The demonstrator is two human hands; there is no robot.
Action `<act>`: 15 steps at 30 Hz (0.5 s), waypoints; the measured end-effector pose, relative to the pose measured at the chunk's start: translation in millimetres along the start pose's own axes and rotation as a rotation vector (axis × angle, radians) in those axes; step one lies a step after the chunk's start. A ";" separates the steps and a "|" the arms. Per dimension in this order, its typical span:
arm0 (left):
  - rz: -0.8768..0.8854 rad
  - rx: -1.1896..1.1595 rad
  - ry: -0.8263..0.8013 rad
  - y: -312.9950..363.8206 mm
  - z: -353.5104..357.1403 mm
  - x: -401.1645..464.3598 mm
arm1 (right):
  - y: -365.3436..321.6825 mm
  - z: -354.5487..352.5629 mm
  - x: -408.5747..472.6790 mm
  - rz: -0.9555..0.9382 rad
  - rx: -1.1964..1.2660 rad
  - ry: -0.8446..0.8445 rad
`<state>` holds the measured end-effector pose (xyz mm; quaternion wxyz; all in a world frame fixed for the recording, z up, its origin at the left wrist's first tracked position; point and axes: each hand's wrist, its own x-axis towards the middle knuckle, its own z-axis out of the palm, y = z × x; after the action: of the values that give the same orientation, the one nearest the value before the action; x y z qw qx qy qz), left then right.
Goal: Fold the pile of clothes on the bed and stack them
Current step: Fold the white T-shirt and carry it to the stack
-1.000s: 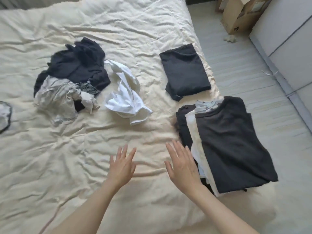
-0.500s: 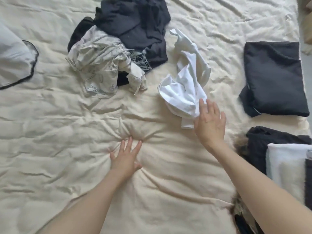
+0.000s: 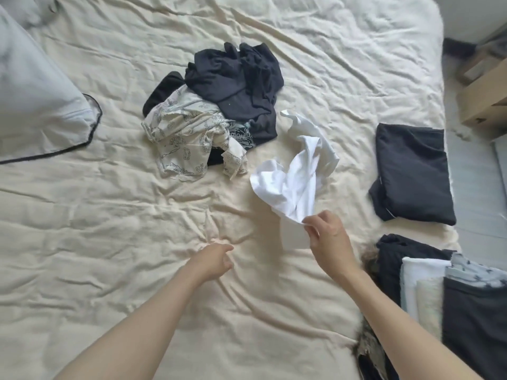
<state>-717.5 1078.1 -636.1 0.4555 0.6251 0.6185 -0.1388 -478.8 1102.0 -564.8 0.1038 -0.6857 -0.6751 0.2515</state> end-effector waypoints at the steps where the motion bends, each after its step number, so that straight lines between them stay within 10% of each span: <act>1: 0.034 -0.105 0.040 5.4 -5.4 -15.3 | -11.3 -6.4 -8.8 -0.017 0.050 -0.007; 6: 0.258 -0.484 0.361 35.1 -43.6 -102.5 | -79.6 -42.6 -49.7 -0.073 0.241 -0.137; 15: 0.381 -0.645 0.439 33.5 -112.0 -253.1 | -235.2 -127.5 -91.1 -0.352 0.261 -0.139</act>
<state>-780.8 1003.4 -375.1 0.5027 0.5684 0.5859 0.2845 -619.0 1053.9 -324.2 0.1873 -0.5191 -0.7516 0.3613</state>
